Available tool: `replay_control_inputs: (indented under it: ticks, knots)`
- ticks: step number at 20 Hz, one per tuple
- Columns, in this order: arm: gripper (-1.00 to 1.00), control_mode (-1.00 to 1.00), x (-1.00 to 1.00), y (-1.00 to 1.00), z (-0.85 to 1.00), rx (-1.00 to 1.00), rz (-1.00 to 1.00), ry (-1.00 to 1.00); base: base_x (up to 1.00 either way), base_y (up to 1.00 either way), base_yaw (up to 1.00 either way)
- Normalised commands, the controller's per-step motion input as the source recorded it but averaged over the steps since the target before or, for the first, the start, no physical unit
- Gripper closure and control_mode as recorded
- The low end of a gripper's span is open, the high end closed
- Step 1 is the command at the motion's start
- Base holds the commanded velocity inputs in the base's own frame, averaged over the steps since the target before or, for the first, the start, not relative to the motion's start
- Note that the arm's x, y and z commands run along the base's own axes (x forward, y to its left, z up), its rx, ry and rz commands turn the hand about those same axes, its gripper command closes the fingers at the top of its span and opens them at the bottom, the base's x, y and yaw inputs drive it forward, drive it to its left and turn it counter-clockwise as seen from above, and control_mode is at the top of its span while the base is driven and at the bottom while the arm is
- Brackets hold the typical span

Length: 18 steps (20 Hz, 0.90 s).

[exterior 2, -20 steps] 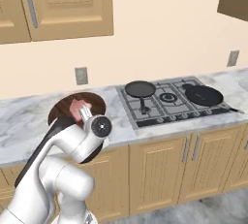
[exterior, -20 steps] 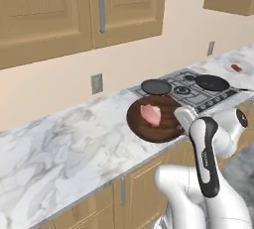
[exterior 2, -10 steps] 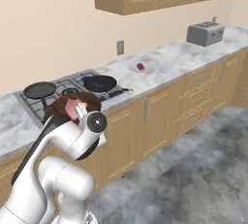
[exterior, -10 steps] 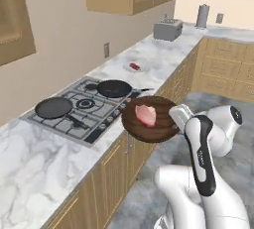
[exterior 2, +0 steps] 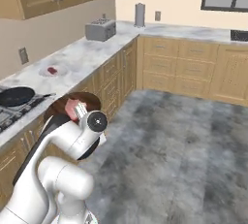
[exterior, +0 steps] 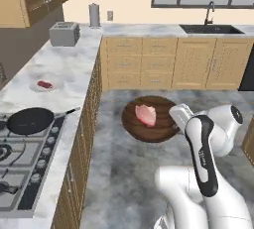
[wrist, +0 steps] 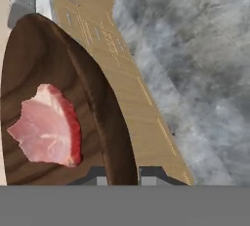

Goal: Place one of the steaks on the plate and the other in the bowl. Then place the bowl in the fridge.

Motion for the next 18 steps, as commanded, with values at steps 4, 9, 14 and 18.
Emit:
replay_control_inputs:
  ticks: [4, 9, 14, 18]
  knots:
    - [1.0, 1.0, 0.0, 0.0, 0.0, 0.0, 0.0, 0.0, 0.85, -0.02, -0.64]
    - [1.0, 1.0, 0.0, 0.0, 0.0, 0.0, 0.0, 0.0, 1.0, 0.0, -0.49]
    - [1.0, 1.0, 0.0, 0.0, 0.0, 0.0, 0.0, 0.0, 0.98, 0.0, -0.46]
    - [1.0, 1.0, 0.0, 0.0, 0.0, 0.0, 0.0, 0.0, 0.91, 0.05, -0.46]
